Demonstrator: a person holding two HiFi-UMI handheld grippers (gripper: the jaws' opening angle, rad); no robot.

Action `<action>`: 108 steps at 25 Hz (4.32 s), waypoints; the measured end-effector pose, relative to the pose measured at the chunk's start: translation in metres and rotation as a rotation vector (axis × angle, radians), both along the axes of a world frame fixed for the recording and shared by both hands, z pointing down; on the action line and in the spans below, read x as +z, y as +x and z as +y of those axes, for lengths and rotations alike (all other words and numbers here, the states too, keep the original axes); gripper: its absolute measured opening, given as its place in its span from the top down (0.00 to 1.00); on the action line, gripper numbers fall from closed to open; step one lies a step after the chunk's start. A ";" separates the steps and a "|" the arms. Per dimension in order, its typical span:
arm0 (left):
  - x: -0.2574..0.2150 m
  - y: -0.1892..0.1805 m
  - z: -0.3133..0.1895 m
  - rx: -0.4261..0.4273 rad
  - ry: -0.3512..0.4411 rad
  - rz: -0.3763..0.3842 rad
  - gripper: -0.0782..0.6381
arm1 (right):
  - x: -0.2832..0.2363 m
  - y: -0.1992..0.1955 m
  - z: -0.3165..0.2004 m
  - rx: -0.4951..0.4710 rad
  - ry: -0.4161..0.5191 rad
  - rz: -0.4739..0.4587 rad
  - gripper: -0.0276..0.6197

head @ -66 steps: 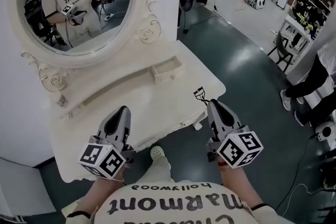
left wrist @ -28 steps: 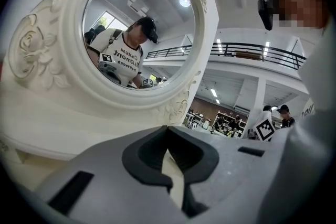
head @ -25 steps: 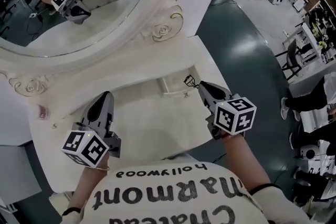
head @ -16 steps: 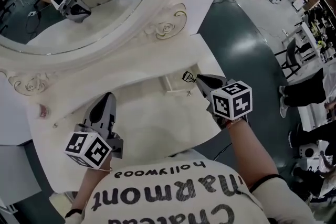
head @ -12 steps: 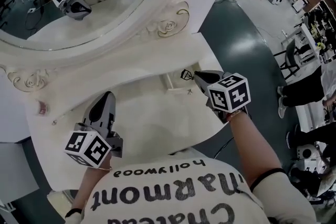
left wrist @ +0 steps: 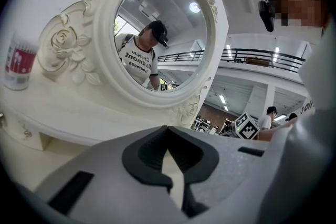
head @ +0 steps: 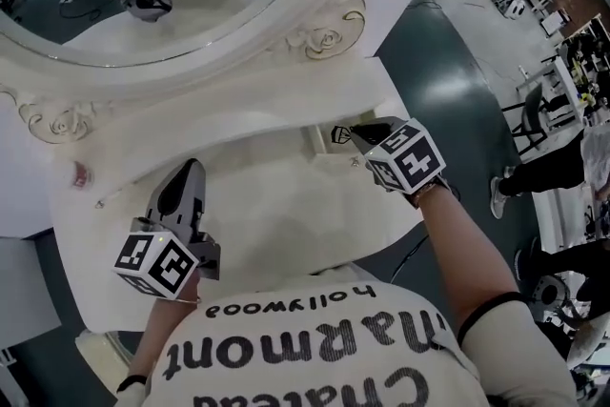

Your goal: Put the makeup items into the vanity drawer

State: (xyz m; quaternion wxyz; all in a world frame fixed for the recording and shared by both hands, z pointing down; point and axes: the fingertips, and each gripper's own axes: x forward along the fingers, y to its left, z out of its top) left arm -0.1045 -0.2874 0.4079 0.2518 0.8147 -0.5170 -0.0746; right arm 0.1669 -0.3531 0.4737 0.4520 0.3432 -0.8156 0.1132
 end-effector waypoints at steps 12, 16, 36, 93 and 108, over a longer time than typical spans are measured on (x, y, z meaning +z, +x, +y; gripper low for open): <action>0.001 -0.016 0.010 -0.047 -0.008 0.001 0.88 | 0.015 -0.008 0.001 -0.045 -0.039 0.055 0.90; 0.001 -0.022 0.012 -0.059 -0.009 -0.003 0.88 | 0.019 -0.011 0.000 -0.054 -0.033 0.068 0.90; -0.003 -0.021 0.005 -0.050 -0.002 0.032 0.88 | 0.025 -0.006 -0.005 0.007 -0.081 0.042 0.90; -0.007 -0.021 0.006 -0.082 0.013 0.025 0.88 | 0.032 0.001 -0.009 0.081 -0.128 -0.019 0.88; -0.012 -0.014 0.006 -0.067 0.022 0.002 0.88 | 0.032 0.001 -0.009 0.073 -0.123 -0.036 0.88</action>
